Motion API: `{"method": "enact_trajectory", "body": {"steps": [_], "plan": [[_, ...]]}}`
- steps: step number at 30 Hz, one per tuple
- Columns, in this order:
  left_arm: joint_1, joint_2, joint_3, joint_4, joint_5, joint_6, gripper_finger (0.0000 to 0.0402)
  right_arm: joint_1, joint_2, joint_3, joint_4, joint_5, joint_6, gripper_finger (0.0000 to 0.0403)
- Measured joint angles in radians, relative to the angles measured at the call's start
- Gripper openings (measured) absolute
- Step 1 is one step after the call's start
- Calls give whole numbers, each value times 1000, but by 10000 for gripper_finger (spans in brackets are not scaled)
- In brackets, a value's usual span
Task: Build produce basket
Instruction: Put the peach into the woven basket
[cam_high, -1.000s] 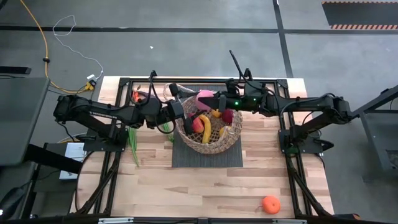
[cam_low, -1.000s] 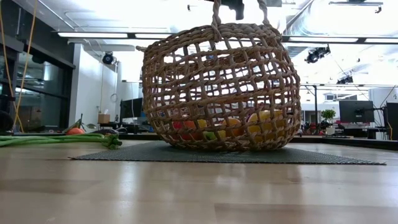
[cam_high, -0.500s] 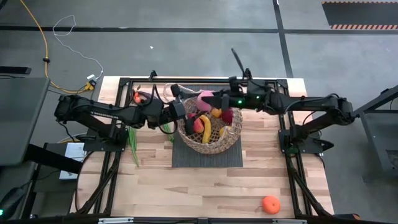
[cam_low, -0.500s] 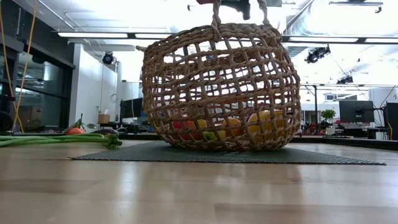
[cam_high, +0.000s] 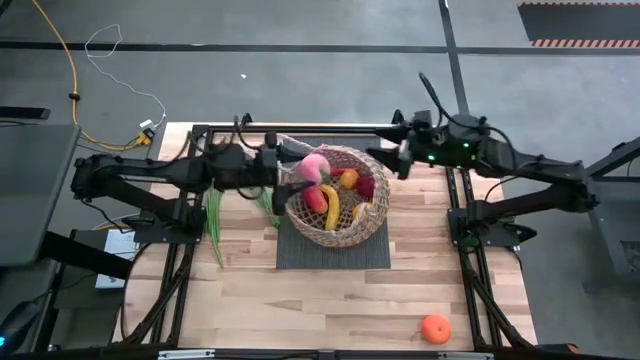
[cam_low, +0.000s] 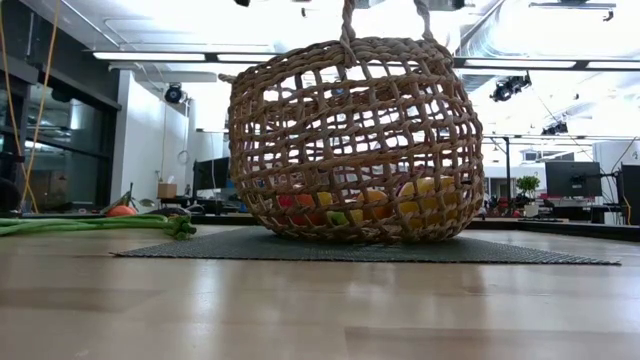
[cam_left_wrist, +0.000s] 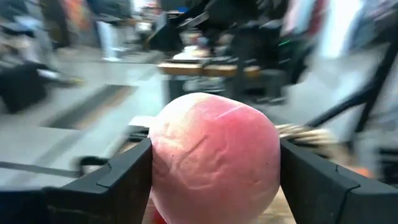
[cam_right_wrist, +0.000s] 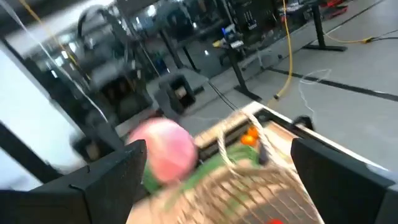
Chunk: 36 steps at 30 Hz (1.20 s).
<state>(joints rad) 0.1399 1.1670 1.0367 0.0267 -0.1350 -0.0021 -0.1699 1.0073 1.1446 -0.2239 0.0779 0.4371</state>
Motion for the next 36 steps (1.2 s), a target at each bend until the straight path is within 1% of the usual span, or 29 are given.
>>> {"method": "enact_trajectory", "body": {"steps": [3,5,7,9,12,15,17,23,29,32,36], "plan": [[31,-41,-4,11,138,-92,284,0,-48,0,-129,0,-29,387],[53,-69,-24,29,188,-152,284,0,-71,0,-210,0,-3,387],[73,-91,-50,61,215,-205,284,0,-92,0,-254,0,11,387],[85,-105,-80,96,221,-250,284,8,-112,0,-259,-20,-40,387],[96,-119,-134,153,221,-300,284,35,-137,0,-262,-83,-177,388],[92,-120,-158,184,221,-313,284,59,-164,-12,-264,-123,-274,388],[86,-120,-159,178,218,-311,284,71,-184,-36,-266,-141,-302,388],[82,-116,-159,178,213,-310,284,79,-247,-111,-219,-143,-289,388],[82,-96,-159,180,211,-324,284,79,-274,-114,-205,-137,-269,388],[82,-55,-137,167,211,-370,285,79,-277,-114,-205,-135,-255,388],[82,52,-49,101,217,-379,285,79,-271,-114,-207,-135,-255,388]]}}
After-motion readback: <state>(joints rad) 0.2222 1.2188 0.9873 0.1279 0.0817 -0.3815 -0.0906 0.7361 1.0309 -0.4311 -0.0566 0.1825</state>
